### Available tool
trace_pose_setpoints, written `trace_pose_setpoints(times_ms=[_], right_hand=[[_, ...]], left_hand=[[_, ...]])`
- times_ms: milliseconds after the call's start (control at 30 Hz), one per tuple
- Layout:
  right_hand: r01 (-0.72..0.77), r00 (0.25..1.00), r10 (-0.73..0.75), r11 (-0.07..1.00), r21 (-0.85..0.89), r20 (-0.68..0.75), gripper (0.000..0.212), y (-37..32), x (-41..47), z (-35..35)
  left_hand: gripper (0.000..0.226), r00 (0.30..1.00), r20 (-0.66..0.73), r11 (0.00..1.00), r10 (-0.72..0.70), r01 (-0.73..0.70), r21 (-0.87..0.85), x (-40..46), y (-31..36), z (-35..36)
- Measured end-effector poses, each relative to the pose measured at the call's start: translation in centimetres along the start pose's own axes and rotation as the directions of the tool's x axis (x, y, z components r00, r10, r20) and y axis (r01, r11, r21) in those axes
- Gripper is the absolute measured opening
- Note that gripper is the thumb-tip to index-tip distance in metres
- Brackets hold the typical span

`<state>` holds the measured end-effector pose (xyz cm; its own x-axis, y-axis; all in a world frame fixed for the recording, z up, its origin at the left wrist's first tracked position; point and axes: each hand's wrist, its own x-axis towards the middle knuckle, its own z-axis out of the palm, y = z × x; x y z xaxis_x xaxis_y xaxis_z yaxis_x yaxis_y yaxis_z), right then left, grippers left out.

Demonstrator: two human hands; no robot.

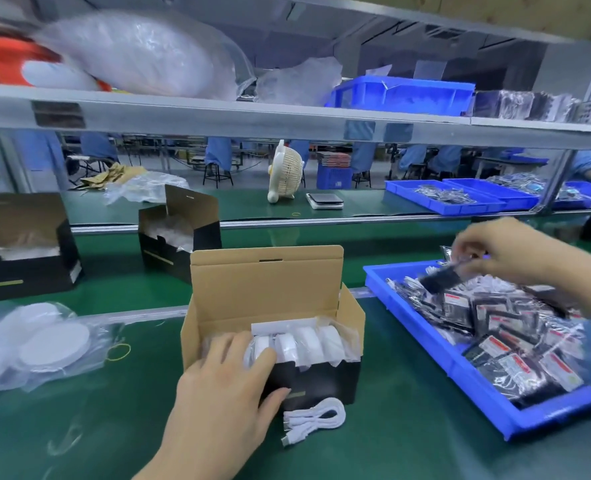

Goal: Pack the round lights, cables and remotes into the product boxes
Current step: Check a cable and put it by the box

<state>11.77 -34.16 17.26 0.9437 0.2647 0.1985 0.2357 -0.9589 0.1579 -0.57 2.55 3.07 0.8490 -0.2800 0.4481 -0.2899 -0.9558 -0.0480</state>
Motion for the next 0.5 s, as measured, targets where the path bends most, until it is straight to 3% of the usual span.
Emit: trace_pose_setpoints(times_ms=[33, 100, 133, 200, 267, 367, 500], right_hand=[[0.052, 0.989, -0.026, 0.982, 0.180, -0.144, 0.022, -1.7, -0.8, -1.6], [0.274, 0.939, -0.103, 0.801, 0.533, -0.328, 0.016, -6.9, -2.1, -3.9], [0.378, 0.912, -0.179, 0.718, 0.584, -0.370, 0.017, -9.8, -2.1, -4.5], [0.508, 0.855, -0.360, 0.726, 0.463, -0.374, 0.018, -15.2, -1.0, -3.8], [0.504, 0.859, -0.466, 0.843, 0.189, -0.213, 0.016, -19.3, 0.9, -1.5], [0.424, 0.904, -0.426, 0.903, -0.073, -0.018, 0.017, -21.5, 2.9, 2.0], [0.406, 0.904, -0.420, 0.902, -0.148, -0.079, 0.014, -20.7, 3.2, 2.8]], left_hand=[[0.038, 1.000, 0.004, 1.000, 0.006, -0.006, -0.001, 0.1, 0.0, 0.1], [0.040, 1.000, 0.024, 1.000, 0.007, -0.007, 0.000, 0.9, 0.0, 0.0], [0.048, 0.997, 0.076, 1.000, -0.015, 0.014, 0.009, 1.3, -0.1, -0.3], [0.068, 0.984, 0.152, 0.995, -0.091, 0.083, 0.055, 2.2, -0.5, -0.9], [0.076, 0.978, 0.183, 0.993, -0.105, 0.094, 0.067, 2.9, -1.2, -0.6], [0.081, 0.976, 0.198, 0.992, -0.095, 0.077, 0.096, 2.8, -1.3, -0.2], [0.077, 0.985, 0.153, 0.992, -0.077, 0.061, 0.107, 2.3, -1.2, 0.3]])
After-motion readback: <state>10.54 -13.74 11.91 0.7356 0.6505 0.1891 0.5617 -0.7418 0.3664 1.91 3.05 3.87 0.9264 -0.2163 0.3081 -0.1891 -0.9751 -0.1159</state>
